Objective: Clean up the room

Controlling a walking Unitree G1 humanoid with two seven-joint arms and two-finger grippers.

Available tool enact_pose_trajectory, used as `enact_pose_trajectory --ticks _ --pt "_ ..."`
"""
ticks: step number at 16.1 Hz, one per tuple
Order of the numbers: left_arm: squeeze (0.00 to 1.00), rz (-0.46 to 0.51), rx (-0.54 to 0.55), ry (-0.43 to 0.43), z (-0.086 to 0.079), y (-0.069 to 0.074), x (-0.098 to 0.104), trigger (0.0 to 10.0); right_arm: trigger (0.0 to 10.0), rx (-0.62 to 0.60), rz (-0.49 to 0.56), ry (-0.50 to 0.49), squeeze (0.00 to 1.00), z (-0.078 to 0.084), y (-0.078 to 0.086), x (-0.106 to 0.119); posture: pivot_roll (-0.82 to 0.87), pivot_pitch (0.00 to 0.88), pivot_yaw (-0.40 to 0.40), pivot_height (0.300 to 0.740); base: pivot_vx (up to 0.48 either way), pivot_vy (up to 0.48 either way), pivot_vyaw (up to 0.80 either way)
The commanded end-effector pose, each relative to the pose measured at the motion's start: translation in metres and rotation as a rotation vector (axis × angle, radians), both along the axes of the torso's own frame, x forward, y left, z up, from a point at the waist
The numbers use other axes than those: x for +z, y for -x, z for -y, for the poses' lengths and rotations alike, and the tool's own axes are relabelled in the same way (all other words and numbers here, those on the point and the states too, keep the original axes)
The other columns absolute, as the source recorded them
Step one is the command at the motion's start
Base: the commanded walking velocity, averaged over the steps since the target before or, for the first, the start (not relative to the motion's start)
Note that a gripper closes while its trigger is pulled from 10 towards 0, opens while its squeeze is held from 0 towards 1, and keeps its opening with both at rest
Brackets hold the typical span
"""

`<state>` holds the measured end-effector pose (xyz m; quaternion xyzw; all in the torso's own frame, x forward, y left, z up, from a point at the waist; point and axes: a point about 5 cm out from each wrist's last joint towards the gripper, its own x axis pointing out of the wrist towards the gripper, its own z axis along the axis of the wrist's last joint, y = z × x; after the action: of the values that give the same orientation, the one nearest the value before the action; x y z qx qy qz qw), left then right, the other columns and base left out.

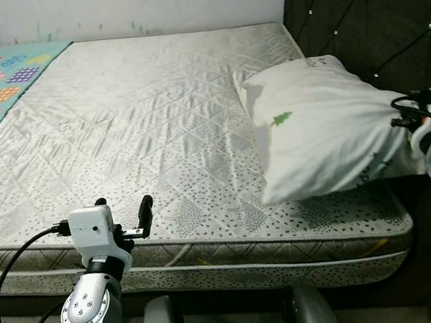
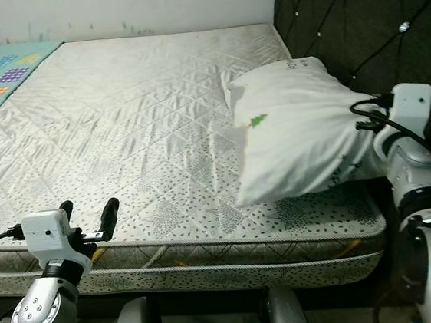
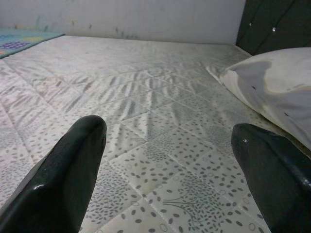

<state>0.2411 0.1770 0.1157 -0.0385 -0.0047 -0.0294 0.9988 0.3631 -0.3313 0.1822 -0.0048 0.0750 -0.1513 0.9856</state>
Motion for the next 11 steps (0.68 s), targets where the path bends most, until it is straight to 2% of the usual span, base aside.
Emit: enact_pose_trajectory --ticks 1,3,4,5,8,11 --pt "0.0 0.016 0.015 -0.016 -0.004 0.0 0.004 10.0 0.0 -0.069 0.117 0.034 0.0 0.018 0.003 0.03 0.08 0.0 -0.018 0.553 0.0 0.0 0.0" --pt "0.0 0.019 0.017 -0.024 -0.007 -0.001 0.006 10.0 0.0 -0.139 0.081 0.009 0.0 0.043 0.027 0.005 0.08 0.0 0.002 0.553 0.0 0.0 0.0" --pt "0.0 0.019 0.018 -0.025 -0.008 -0.001 0.007 10.0 0.0 -0.15 0.076 0.002 0.0 0.047 0.032 0.0 0.08 0.0 0.004 0.553 0.0 0.0 0.0" --pt "0.0 0.017 0.022 -0.03 -0.011 -0.001 0.007 10.0 0.0 -0.161 0.067 -0.015 0.0 0.053 0.044 -0.014 0.07 0.0 0.021 0.553 0.0 0.0 0.0" --pt "0.0 0.014 -0.004 -0.042 -0.012 -0.007 0.008 10.0 0.0 -0.171 0.077 -0.055 0.0 0.051 0.061 -0.045 0.04 0.0 0.05 0.553 0.0 0.0 0.0" --pt "0.0 0.018 -0.026 -0.044 -0.01 -0.011 0.01 10.0 0.0 -0.177 0.101 -0.063 0.0 0.045 0.074 -0.062 0.02 0.0 0.062 0.553 0.0 0.0 0.0"
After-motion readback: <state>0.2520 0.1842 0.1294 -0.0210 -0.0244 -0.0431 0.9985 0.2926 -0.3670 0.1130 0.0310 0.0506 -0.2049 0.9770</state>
